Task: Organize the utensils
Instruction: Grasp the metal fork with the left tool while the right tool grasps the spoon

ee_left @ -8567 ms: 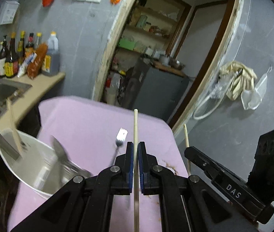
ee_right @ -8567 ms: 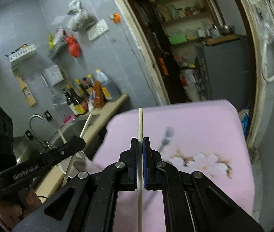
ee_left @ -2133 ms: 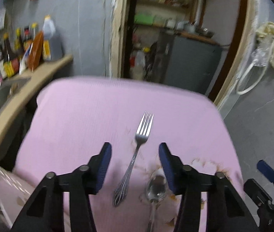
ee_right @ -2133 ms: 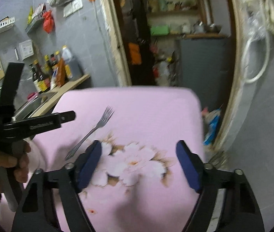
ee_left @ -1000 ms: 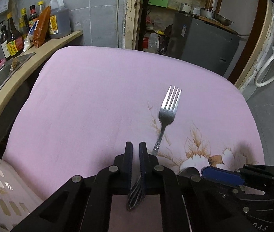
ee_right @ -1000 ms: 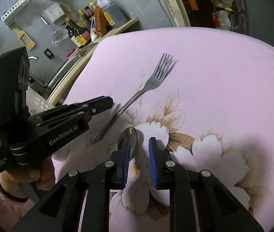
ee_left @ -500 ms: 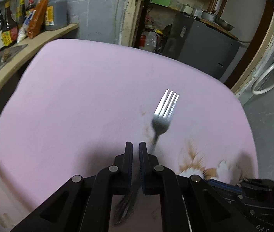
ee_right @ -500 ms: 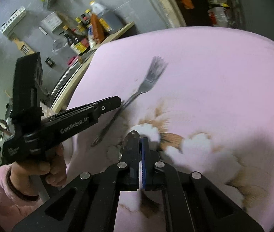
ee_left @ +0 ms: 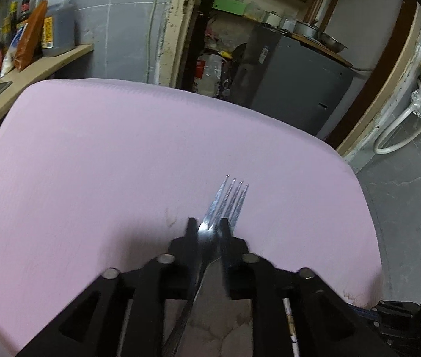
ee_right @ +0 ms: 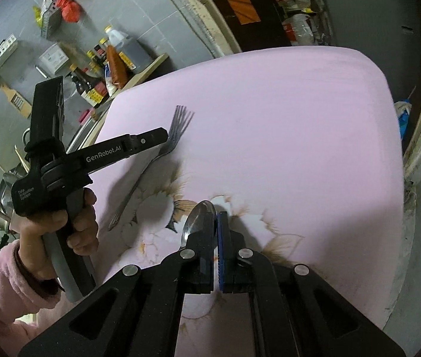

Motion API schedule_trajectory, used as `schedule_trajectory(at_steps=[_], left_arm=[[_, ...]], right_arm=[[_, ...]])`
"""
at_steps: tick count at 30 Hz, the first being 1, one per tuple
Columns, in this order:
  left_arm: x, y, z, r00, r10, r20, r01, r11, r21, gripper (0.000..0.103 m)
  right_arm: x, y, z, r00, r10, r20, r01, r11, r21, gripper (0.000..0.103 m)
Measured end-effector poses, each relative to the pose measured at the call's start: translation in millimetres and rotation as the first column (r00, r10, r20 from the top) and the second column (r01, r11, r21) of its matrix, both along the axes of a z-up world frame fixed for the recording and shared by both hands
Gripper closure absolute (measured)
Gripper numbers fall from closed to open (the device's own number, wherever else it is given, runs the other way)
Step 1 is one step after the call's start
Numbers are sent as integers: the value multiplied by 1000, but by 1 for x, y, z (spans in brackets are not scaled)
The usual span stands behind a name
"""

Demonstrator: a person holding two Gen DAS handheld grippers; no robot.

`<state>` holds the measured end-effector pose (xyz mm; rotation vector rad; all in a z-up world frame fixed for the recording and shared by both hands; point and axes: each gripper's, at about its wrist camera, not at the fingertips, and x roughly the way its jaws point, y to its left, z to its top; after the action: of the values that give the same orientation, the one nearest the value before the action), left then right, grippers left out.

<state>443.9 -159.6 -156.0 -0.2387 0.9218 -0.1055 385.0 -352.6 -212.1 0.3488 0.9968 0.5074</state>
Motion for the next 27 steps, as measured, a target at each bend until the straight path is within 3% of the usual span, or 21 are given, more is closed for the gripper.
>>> schedule_trajectory(at_steps=[7, 15, 18, 27], left_arm=[[9, -15, -2, 998, -68, 8, 67, 997, 25, 62], [29, -24, 0, 997, -80, -16, 81, 992, 93, 63], [34, -29, 0, 996, -80, -36, 85, 983, 160, 79], [19, -26, 3, 992, -119, -49, 126, 979, 160, 80]], right_arm=[[0, -3, -4, 1000, -9, 0, 9, 1000, 19, 101], [1, -2, -4, 1000, -13, 4, 13, 1000, 15, 101], [0, -4, -5, 1000, -24, -1, 24, 999, 25, 101], [1, -9, -13, 999, -14, -32, 16, 996, 90, 98]])
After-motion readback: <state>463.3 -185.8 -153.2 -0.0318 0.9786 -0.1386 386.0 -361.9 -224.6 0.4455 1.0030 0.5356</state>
